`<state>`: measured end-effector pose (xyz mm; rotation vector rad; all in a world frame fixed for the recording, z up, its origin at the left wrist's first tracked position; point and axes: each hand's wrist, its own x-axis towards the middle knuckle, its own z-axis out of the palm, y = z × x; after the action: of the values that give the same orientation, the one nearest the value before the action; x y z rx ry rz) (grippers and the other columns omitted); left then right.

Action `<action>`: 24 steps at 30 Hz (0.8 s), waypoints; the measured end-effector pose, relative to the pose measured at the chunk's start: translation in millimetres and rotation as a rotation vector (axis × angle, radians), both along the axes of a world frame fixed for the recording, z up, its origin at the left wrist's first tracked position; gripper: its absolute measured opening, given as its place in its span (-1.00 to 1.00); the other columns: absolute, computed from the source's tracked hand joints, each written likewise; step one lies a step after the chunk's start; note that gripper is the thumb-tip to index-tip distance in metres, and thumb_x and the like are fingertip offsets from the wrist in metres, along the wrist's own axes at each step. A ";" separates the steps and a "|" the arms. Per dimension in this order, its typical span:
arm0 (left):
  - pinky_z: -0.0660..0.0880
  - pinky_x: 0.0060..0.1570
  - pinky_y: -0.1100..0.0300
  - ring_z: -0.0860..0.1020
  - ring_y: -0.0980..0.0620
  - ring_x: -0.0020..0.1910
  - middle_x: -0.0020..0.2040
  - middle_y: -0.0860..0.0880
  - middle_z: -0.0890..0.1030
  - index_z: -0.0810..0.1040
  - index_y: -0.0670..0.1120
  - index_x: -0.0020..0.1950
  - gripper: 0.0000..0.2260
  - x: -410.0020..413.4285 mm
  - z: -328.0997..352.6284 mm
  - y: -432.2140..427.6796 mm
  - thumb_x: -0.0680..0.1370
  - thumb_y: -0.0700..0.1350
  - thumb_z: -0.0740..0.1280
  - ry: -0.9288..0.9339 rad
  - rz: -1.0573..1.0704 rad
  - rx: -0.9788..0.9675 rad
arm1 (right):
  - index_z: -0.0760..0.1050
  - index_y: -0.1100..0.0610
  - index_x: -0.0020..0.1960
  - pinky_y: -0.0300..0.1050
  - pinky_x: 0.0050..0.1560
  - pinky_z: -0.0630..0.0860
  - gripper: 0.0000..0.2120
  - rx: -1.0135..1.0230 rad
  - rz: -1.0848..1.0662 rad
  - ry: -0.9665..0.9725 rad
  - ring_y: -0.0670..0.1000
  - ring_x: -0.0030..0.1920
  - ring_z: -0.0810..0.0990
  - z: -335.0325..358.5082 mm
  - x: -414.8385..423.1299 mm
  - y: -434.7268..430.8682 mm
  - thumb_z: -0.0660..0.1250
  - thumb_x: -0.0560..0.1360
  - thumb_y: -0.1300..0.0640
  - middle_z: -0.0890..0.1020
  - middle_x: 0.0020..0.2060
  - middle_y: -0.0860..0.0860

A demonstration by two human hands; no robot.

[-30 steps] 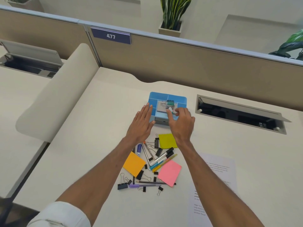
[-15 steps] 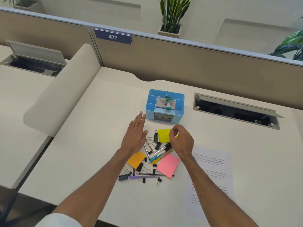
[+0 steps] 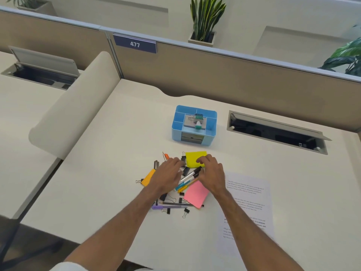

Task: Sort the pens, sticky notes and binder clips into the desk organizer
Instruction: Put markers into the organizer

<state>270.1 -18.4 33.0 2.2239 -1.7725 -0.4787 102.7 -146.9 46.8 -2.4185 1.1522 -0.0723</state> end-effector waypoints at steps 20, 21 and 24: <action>0.61 0.07 -0.01 0.56 -0.06 0.22 0.26 -0.04 0.53 0.56 -0.08 0.33 -0.77 -36.2 -7.6 -23.3 0.76 -0.01 0.24 -0.009 0.007 0.123 | 0.54 0.03 0.22 0.02 0.19 0.42 -0.82 0.070 0.051 0.078 0.05 0.26 0.51 -5.8 -28.0 2.7 0.35 0.62 0.13 0.55 0.22 -0.07; 0.60 0.06 0.00 0.57 -0.06 0.21 0.25 -0.04 0.52 0.55 -0.09 0.32 -0.78 -37.2 -8.0 -23.6 0.76 -0.02 0.24 -0.004 0.013 0.118 | 0.55 0.03 0.21 0.02 0.19 0.42 -0.83 0.069 0.052 0.080 0.04 0.26 0.51 -5.9 -28.6 2.7 0.35 0.62 0.14 0.56 0.21 -0.08; 0.57 0.02 0.00 0.56 -0.09 0.17 0.23 -0.07 0.51 0.51 -0.11 0.28 -0.81 -36.5 -7.9 -22.4 0.76 -0.05 0.23 0.017 0.038 0.114 | 0.55 0.02 0.21 0.02 0.20 0.41 -0.82 0.074 0.041 0.073 0.03 0.25 0.51 -5.9 -29.6 3.6 0.37 0.61 0.14 0.57 0.19 -0.09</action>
<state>233.5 -40.8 25.1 2.3170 -1.7319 -0.6028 73.1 -143.3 40.9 -2.3956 1.1169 0.0713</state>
